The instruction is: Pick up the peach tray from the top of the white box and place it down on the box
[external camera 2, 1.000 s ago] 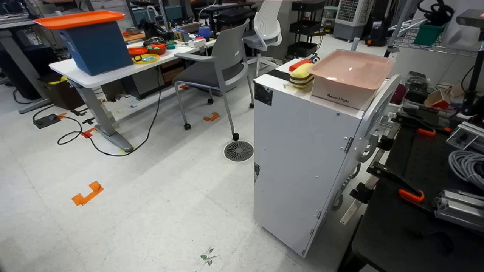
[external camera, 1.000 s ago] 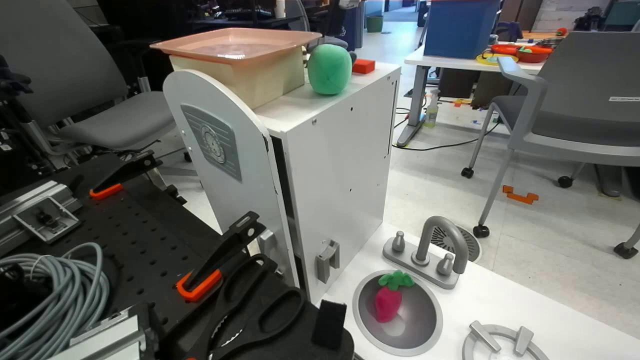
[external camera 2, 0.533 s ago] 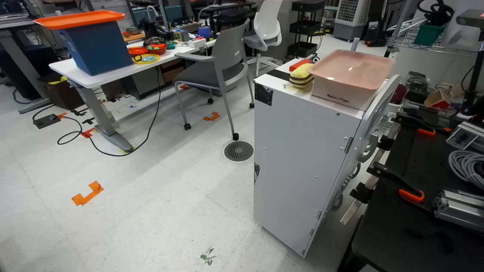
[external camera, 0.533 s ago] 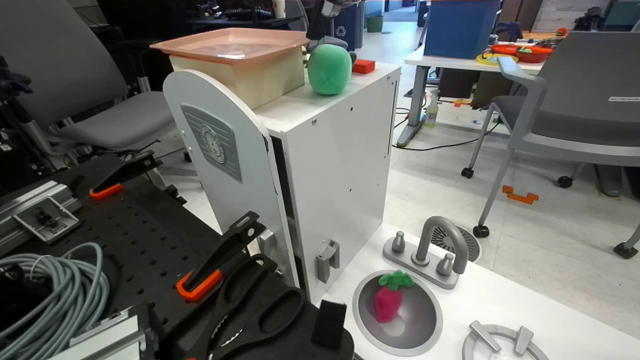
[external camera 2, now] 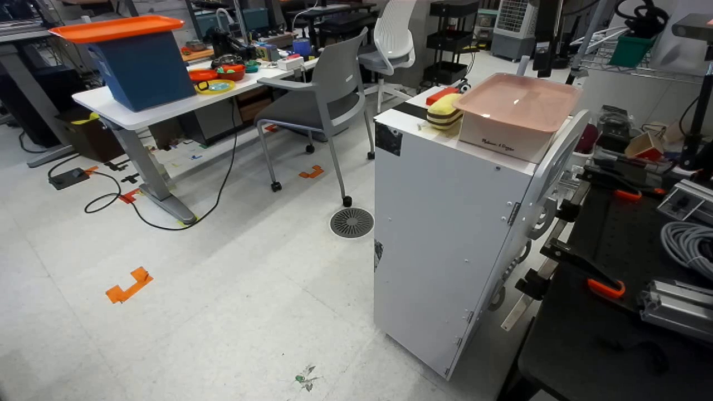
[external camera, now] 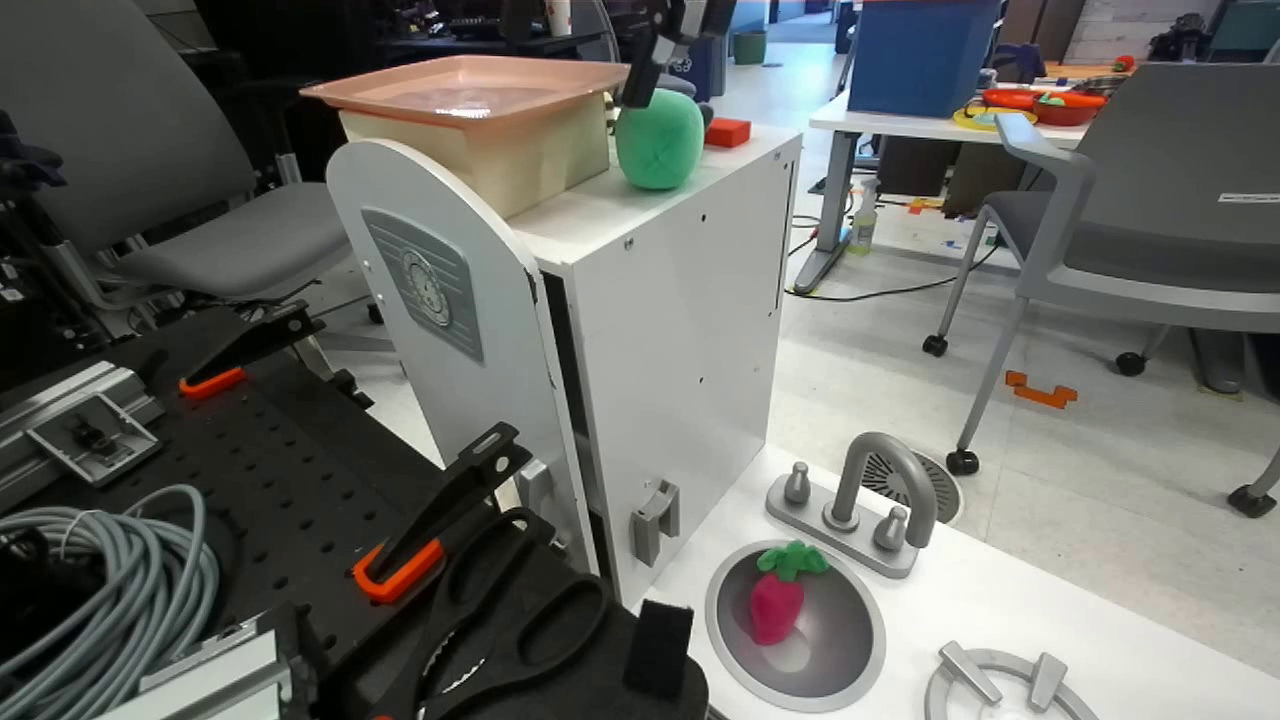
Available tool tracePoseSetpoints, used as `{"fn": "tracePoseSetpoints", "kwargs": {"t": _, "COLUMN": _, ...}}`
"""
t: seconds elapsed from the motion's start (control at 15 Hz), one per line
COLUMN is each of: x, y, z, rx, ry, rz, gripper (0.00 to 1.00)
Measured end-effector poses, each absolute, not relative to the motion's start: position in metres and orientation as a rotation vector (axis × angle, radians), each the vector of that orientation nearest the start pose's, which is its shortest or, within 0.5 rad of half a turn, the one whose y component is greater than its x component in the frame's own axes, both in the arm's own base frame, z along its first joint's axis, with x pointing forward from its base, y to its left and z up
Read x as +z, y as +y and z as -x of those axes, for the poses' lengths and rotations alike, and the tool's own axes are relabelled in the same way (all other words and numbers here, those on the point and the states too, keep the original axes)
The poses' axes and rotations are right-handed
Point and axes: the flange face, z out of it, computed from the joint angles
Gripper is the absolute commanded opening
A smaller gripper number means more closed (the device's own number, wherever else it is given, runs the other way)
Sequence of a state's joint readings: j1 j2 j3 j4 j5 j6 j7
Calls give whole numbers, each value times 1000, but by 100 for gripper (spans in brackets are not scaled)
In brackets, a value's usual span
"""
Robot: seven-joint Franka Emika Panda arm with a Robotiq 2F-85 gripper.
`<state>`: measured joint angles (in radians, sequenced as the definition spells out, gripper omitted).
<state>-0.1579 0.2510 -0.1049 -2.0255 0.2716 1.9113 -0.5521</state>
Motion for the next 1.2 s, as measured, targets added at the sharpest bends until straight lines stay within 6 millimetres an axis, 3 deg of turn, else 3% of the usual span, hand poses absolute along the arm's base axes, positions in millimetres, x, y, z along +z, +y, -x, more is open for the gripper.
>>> {"fn": "tracePoseSetpoints", "kwargs": {"t": 1.2, "x": 294, "y": -115, "z": -533, "rx": 467, "ry": -319, "rz": 2684, "gripper": 100}}
